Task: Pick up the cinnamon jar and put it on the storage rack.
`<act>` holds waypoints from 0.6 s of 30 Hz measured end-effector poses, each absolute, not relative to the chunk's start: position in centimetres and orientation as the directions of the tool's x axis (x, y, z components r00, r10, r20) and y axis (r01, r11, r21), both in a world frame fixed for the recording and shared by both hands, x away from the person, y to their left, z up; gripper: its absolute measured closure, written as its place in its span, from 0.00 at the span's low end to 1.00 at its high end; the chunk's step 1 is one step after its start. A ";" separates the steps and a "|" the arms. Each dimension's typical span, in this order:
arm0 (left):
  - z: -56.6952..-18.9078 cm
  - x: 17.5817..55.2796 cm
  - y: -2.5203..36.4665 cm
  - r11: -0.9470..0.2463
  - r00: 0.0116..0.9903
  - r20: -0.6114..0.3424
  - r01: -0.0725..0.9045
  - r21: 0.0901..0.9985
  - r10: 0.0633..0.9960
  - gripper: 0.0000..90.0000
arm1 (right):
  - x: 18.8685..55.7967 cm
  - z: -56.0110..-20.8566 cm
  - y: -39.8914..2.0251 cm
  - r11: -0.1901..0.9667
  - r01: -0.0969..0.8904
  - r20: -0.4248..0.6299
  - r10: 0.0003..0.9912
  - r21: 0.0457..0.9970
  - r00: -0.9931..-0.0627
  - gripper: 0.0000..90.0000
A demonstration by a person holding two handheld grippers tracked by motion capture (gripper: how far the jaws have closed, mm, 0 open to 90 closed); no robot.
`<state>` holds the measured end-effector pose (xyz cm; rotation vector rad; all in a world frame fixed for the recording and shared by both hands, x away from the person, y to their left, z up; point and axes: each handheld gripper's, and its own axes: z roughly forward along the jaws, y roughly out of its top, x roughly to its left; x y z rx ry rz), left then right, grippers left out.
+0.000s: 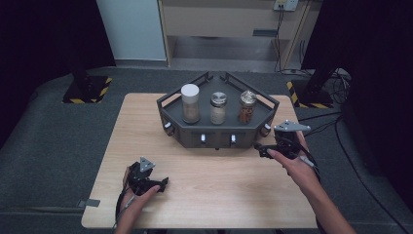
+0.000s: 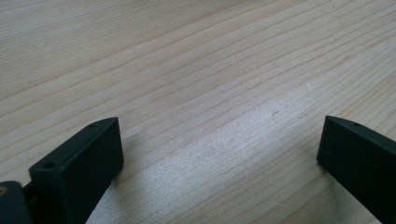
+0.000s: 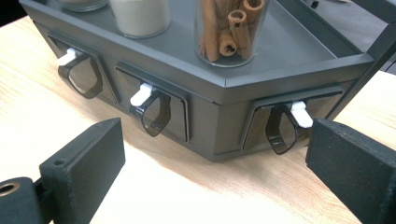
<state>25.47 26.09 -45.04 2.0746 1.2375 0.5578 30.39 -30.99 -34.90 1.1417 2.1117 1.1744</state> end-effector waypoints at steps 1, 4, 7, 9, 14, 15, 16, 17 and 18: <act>-45.0 25.5 26.1 -0.343 0.464 0.030 0.609 0.716 0.885 0.00 | 30.4 -34.9 -31.0 0.289 0.440 -0.002 0.837 0.850 -0.547 0.05; -45.1 25.5 26.1 -0.343 0.464 0.030 0.608 0.716 0.885 0.00 | 30.1 -35.2 -31.0 0.292 0.439 -0.007 0.839 0.850 -0.544 0.05; -45.0 25.5 26.1 -0.343 0.464 0.030 0.609 0.716 0.885 0.00 | 29.9 -35.5 -31.0 0.290 0.444 -0.002 0.839 0.848 -0.544 0.05; -45.0 25.5 26.1 -0.343 0.464 0.030 0.609 0.716 0.885 0.00 | 29.7 -35.7 -30.9 0.291 0.444 -0.003 0.838 0.848 -0.545 0.05; -45.0 25.5 26.1 -0.343 0.464 0.030 0.609 0.716 0.885 0.00 | 29.4 -36.2 -30.9 0.291 0.447 0.001 0.837 0.846 -0.548 0.05; -45.1 25.5 26.1 -0.343 0.464 0.030 0.609 0.716 0.885 0.00 | 29.4 -36.4 -30.8 0.292 0.447 0.001 0.836 0.845 -0.549 0.05; -45.0 25.5 26.1 -0.343 0.464 0.030 0.609 0.716 0.885 0.00 | 29.3 -36.4 -30.8 0.291 0.449 0.004 0.836 0.845 -0.549 0.05; -45.0 25.5 26.1 -0.343 0.464 0.030 0.609 0.716 0.885 0.00 | 29.3 -36.5 -30.8 0.291 0.449 0.005 0.835 0.845 -0.550 0.05; -45.0 25.5 26.1 -0.343 0.464 0.030 0.609 0.716 0.885 0.00 | 29.2 -36.6 -30.8 0.290 0.449 0.006 0.835 0.845 -0.551 0.05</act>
